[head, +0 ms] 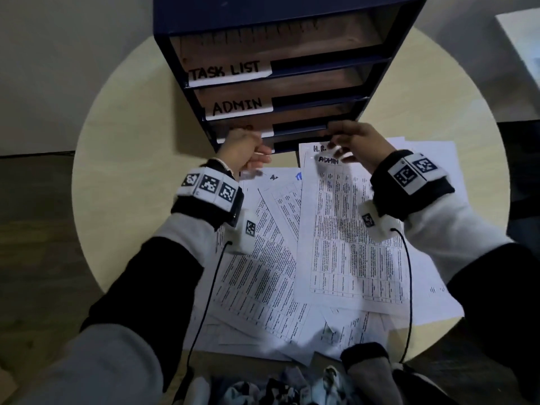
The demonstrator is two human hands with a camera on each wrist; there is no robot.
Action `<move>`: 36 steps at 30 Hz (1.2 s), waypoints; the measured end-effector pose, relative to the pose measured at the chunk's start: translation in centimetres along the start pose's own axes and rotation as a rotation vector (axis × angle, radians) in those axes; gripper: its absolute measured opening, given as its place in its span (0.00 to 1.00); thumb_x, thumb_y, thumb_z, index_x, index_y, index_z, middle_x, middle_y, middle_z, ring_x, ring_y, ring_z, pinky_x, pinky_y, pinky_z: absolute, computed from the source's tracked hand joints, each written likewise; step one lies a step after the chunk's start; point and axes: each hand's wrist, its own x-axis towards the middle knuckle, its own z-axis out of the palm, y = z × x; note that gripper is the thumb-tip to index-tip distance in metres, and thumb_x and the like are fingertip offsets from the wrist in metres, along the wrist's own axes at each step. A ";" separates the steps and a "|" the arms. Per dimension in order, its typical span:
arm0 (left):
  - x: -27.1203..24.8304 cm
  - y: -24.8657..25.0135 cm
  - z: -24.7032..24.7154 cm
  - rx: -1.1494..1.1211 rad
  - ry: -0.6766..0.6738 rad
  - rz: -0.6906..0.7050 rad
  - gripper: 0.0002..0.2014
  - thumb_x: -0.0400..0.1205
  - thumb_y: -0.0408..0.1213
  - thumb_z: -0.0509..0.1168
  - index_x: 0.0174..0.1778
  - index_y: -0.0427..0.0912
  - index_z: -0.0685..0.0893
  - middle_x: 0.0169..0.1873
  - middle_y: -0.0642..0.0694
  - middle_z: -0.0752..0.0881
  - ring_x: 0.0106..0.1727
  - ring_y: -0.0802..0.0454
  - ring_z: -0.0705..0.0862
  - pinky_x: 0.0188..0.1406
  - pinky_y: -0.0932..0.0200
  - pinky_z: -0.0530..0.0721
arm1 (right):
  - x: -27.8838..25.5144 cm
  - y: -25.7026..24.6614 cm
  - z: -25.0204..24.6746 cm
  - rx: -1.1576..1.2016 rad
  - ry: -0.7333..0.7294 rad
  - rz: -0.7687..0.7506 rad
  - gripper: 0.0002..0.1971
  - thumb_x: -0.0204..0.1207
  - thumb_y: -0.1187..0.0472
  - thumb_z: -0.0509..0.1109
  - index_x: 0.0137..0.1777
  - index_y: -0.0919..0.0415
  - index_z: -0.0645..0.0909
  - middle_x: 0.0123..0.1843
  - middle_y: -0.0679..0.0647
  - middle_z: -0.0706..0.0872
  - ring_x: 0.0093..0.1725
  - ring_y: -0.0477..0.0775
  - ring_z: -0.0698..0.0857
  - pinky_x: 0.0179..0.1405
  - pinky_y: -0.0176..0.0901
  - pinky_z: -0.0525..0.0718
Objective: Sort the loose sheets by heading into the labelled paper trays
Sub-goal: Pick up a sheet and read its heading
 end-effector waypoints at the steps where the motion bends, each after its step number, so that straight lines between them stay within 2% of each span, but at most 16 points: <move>1: -0.3 -0.5 0.6 -0.016 -0.002 0.020 0.08 0.85 0.31 0.55 0.42 0.45 0.74 0.28 0.45 0.84 0.23 0.55 0.81 0.26 0.59 0.81 | -0.2 0.8 -0.3 -0.088 -0.011 -0.002 0.16 0.80 0.70 0.60 0.67 0.64 0.76 0.37 0.50 0.82 0.28 0.43 0.79 0.31 0.33 0.74; 3: -0.5 -1.4 2.1 0.004 -0.017 0.020 0.09 0.84 0.30 0.55 0.40 0.46 0.74 0.31 0.45 0.82 0.25 0.55 0.78 0.27 0.60 0.76 | -0.7 2.5 -0.6 -0.340 -0.003 -0.025 0.15 0.78 0.69 0.64 0.63 0.65 0.79 0.41 0.54 0.85 0.30 0.38 0.82 0.32 0.29 0.76; 6: -0.6 -2.5 4.0 0.152 -0.085 -0.051 0.11 0.83 0.30 0.57 0.34 0.43 0.76 0.32 0.43 0.78 0.25 0.54 0.75 0.24 0.66 0.71 | -1.0 4.4 -0.6 -0.749 0.079 -0.096 0.17 0.75 0.66 0.68 0.65 0.63 0.78 0.66 0.62 0.79 0.62 0.58 0.79 0.59 0.45 0.76; 7: -0.6 -2.8 4.4 0.275 -0.098 -0.070 0.09 0.82 0.31 0.58 0.36 0.42 0.77 0.37 0.40 0.78 0.30 0.52 0.78 0.29 0.66 0.76 | -1.2 4.6 -0.5 -0.826 0.082 -0.071 0.24 0.73 0.63 0.71 0.70 0.59 0.73 0.72 0.59 0.73 0.70 0.60 0.72 0.66 0.53 0.72; 8: -0.7 -3.1 4.7 0.442 -0.102 -0.078 0.04 0.81 0.34 0.60 0.44 0.40 0.79 0.48 0.37 0.77 0.45 0.49 0.81 0.43 0.63 0.80 | -1.2 4.8 -0.5 -0.884 0.067 -0.032 0.33 0.70 0.60 0.74 0.75 0.55 0.67 0.76 0.56 0.67 0.75 0.59 0.66 0.71 0.59 0.67; 9: -0.9 -3.4 4.8 0.621 -0.088 -0.104 0.12 0.80 0.38 0.61 0.57 0.39 0.78 0.61 0.35 0.71 0.62 0.45 0.75 0.60 0.56 0.77 | -1.2 4.7 -0.5 -0.934 0.047 0.003 0.40 0.67 0.57 0.78 0.77 0.52 0.61 0.78 0.53 0.64 0.77 0.58 0.62 0.72 0.63 0.63; 11: -1.2 -4.1 4.7 0.868 -0.058 -0.126 0.30 0.77 0.41 0.64 0.74 0.38 0.63 0.71 0.36 0.57 0.74 0.37 0.59 0.73 0.47 0.67 | -1.1 4.2 -0.6 -1.006 0.029 0.039 0.45 0.62 0.53 0.81 0.77 0.50 0.60 0.76 0.52 0.65 0.77 0.58 0.61 0.73 0.67 0.59; 13: -1.1 -4.5 4.3 0.873 -0.028 -0.118 0.35 0.75 0.39 0.68 0.75 0.38 0.59 0.70 0.37 0.57 0.74 0.35 0.59 0.73 0.44 0.70 | -1.0 3.9 -0.5 -1.039 0.006 0.052 0.43 0.60 0.52 0.82 0.74 0.51 0.64 0.73 0.53 0.68 0.75 0.58 0.62 0.73 0.66 0.59; 17: -0.6 -6.0 3.1 0.610 -0.036 -0.086 0.30 0.75 0.29 0.69 0.71 0.37 0.65 0.67 0.36 0.68 0.65 0.39 0.76 0.58 0.51 0.82 | -1.7 4.2 -0.1 -1.052 0.005 -0.001 0.36 0.60 0.58 0.81 0.66 0.57 0.67 0.66 0.56 0.75 0.70 0.59 0.69 0.69 0.64 0.62; 21: -1.1 -7.4 2.8 0.572 -0.050 0.029 0.23 0.80 0.31 0.64 0.72 0.39 0.70 0.63 0.39 0.80 0.48 0.47 0.80 0.33 0.62 0.78 | -3.5 4.8 0.7 -1.087 -0.070 -0.146 0.15 0.65 0.65 0.75 0.43 0.54 0.70 0.47 0.51 0.82 0.62 0.56 0.75 0.70 0.61 0.60; 22: -1.1 -7.6 2.8 0.588 -0.037 0.069 0.21 0.81 0.31 0.62 0.71 0.39 0.72 0.65 0.39 0.80 0.48 0.46 0.80 0.34 0.63 0.78 | -4.1 4.9 1.0 -1.096 -0.110 -0.174 0.13 0.66 0.65 0.74 0.39 0.52 0.70 0.46 0.50 0.84 0.62 0.54 0.76 0.72 0.61 0.58; 26: -1.2 -7.5 1.6 0.658 -0.006 0.122 0.23 0.84 0.31 0.57 0.77 0.43 0.67 0.77 0.43 0.68 0.76 0.44 0.68 0.70 0.61 0.67 | -6.2 5.2 2.0 -1.119 -0.219 -0.282 0.14 0.73 0.61 0.70 0.33 0.46 0.68 0.43 0.46 0.83 0.61 0.50 0.77 0.78 0.59 0.53; 30: -0.9 -6.2 -1.1 0.759 -0.020 0.131 0.22 0.85 0.31 0.56 0.77 0.38 0.67 0.77 0.40 0.68 0.76 0.42 0.69 0.74 0.56 0.65 | -7.1 6.3 2.3 -1.093 -0.243 -0.345 0.15 0.76 0.59 0.68 0.30 0.52 0.68 0.39 0.44 0.78 0.53 0.49 0.76 0.74 0.57 0.60; 32: -0.8 -5.6 -2.7 0.815 -0.044 0.115 0.22 0.85 0.32 0.57 0.77 0.38 0.68 0.75 0.38 0.72 0.71 0.39 0.75 0.70 0.54 0.71 | -7.2 6.5 2.2 -1.023 -0.223 -0.355 0.14 0.75 0.59 0.69 0.31 0.55 0.70 0.45 0.45 0.78 0.54 0.48 0.74 0.71 0.58 0.65; 34: -0.6 -5.4 -3.6 0.845 -0.068 0.100 0.22 0.85 0.32 0.57 0.76 0.38 0.68 0.74 0.38 0.73 0.71 0.39 0.75 0.70 0.54 0.72 | -7.1 6.0 2.1 -0.988 -0.188 -0.342 0.06 0.74 0.61 0.70 0.38 0.61 0.78 0.63 0.52 0.77 0.66 0.53 0.73 0.72 0.58 0.64; 36: -0.7 -5.3 -4.2 0.895 -0.102 0.089 0.22 0.86 0.33 0.57 0.77 0.37 0.67 0.76 0.39 0.70 0.74 0.41 0.72 0.73 0.54 0.69 | -6.6 5.4 2.1 -1.002 -0.142 -0.317 0.04 0.74 0.63 0.70 0.43 0.64 0.81 0.78 0.54 0.66 0.77 0.58 0.63 0.74 0.63 0.61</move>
